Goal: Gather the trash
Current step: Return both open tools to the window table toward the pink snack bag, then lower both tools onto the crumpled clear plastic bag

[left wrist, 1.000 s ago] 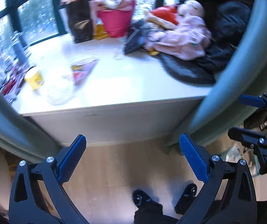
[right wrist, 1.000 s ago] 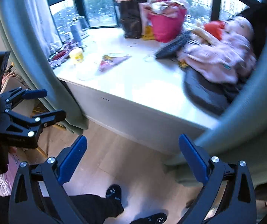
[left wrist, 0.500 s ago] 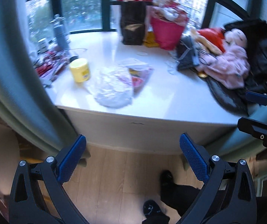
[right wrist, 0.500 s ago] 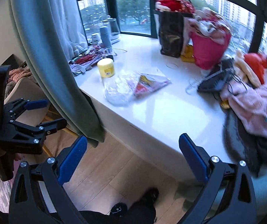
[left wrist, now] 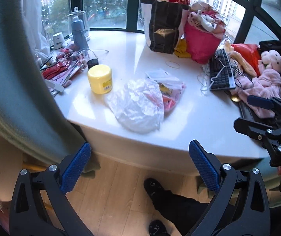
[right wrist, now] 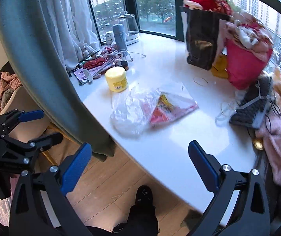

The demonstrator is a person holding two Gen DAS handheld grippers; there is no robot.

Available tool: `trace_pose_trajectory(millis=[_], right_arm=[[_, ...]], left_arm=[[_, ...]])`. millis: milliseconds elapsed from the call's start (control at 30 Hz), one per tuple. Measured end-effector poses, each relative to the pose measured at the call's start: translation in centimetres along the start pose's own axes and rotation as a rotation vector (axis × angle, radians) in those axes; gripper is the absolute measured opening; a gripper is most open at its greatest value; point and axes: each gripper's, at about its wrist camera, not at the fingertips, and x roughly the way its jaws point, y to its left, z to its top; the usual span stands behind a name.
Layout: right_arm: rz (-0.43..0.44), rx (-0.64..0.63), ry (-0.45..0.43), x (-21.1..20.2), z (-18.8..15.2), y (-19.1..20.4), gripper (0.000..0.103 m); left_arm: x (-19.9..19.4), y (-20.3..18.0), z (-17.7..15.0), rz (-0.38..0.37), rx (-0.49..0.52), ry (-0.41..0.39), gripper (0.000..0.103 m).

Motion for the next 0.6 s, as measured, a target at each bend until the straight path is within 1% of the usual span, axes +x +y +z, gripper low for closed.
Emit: trace_pose_trajectory(millis=[267, 400, 600], right_arm=[[0.045, -0.037, 0.026, 4.8, 5.6, -2.2, 0.096], [0.066, -0.053, 0.043, 7.3, 7.3, -2.9, 0.096], [0.087, -0.039, 0.101, 12.1, 9.0, -4.3, 0.096]], left_arm=[[3.9, 1.2, 4.5, 0.021, -0.047, 0.016, 0.097], [6.5, 1.9, 5.9, 0.032, -0.070, 0.045, 0.097], [10.2, 3.3, 7.4, 0.041, -0.094, 0.079, 0.097]])
